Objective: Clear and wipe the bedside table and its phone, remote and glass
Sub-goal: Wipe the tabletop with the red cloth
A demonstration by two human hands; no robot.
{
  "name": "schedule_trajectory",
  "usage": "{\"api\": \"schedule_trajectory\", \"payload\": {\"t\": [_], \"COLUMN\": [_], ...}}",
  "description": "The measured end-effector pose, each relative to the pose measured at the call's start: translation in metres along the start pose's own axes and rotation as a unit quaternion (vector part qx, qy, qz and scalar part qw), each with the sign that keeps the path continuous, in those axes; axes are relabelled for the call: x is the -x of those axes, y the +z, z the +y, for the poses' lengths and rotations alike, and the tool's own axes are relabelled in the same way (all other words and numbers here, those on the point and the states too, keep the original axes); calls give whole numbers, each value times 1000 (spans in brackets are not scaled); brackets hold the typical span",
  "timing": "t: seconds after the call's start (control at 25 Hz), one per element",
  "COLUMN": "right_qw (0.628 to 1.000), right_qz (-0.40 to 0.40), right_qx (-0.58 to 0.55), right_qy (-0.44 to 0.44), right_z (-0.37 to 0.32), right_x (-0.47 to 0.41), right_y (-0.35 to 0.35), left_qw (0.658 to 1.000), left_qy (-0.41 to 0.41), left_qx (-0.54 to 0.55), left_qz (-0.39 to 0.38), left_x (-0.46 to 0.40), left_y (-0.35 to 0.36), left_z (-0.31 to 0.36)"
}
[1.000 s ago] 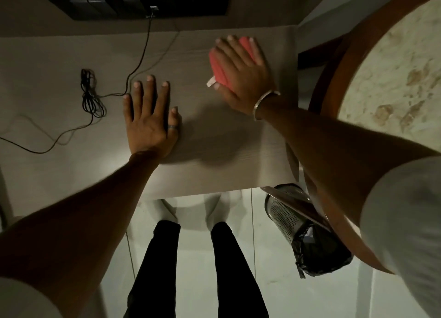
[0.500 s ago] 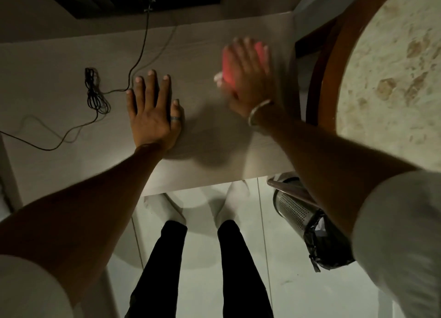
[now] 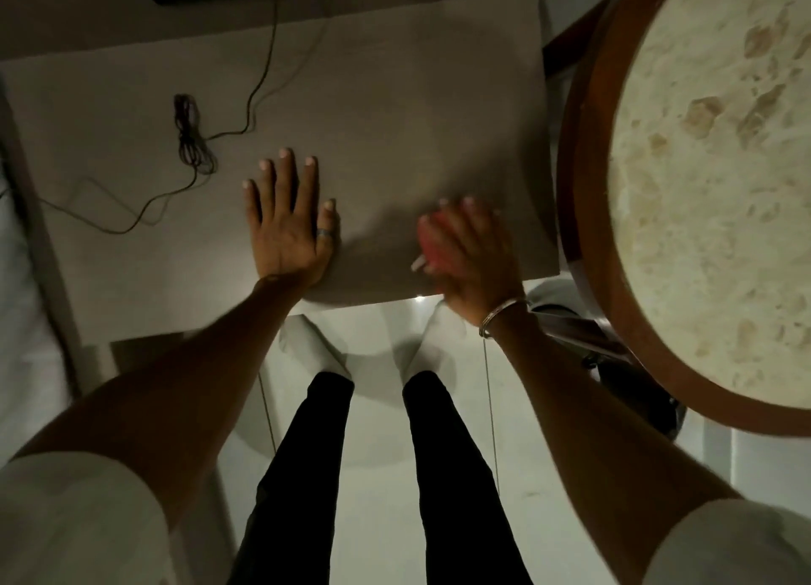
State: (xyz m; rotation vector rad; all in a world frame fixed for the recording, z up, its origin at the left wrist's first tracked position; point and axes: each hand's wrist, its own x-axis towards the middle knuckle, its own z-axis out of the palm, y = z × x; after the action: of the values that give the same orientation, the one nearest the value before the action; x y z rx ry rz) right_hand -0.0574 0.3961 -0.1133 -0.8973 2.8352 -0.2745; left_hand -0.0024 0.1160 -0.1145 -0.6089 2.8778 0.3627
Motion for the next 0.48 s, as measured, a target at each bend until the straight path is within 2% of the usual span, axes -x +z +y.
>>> {"api": "schedule_trajectory", "payload": {"t": [0.04, 0.08, 0.12, 0.16, 0.2, 0.24, 0.28, 0.32, 0.36, 0.4, 0.44, 0.48], "right_qw": [992, 978, 986, 998, 960, 917, 921, 967, 994, 996, 999, 983], "right_qz": [25, 62, 49, 16, -33, -45, -26, 23, 63, 56, 29, -7], "right_qx": [-18, -38, -48, -57, -40, -20, -10, -29, -62, -60, -37, -1], "right_qy": [119, 198, 149, -34, -275, -395, -387, -251, -64, 30, -18, -182], "right_z": [-10, -25, -46, -65, -70, -67, -59, -55, -57, -64, -74, -76], "right_x": [-7, -18, -28, -32, -39, -57, -76, -100, -124, -144, -155, -168], "right_y": [1, 1, 2, 8, 11, 13, 14, 15, 11, 4, 2, 4], "left_qw": [1000, 1000, 1000, 1000, 999, 999, 999, 998, 997, 995, 994, 994], "left_qy": [-2, 0, 6, 15, 18, 8, -9, -33, -59, -78, -90, -96], "left_qx": [5, 8, 9, 10, 7, 6, 5, 5, 6, 7, 8, 8], "left_qz": [3, 8, 12, 18, 27, 34, 40, 46, 52, 56, 56, 59], "left_x": [5, 6, 6, 5, 3, 3, 1, 0, -3, -8, -15, -23], "left_y": [0, 0, 0, 1, 2, 2, 0, -3, -8, -11, -13, -15], "left_z": [-7, -11, -17, -22, -29, -42, -56, -74, -91, -104, -115, -122]}}
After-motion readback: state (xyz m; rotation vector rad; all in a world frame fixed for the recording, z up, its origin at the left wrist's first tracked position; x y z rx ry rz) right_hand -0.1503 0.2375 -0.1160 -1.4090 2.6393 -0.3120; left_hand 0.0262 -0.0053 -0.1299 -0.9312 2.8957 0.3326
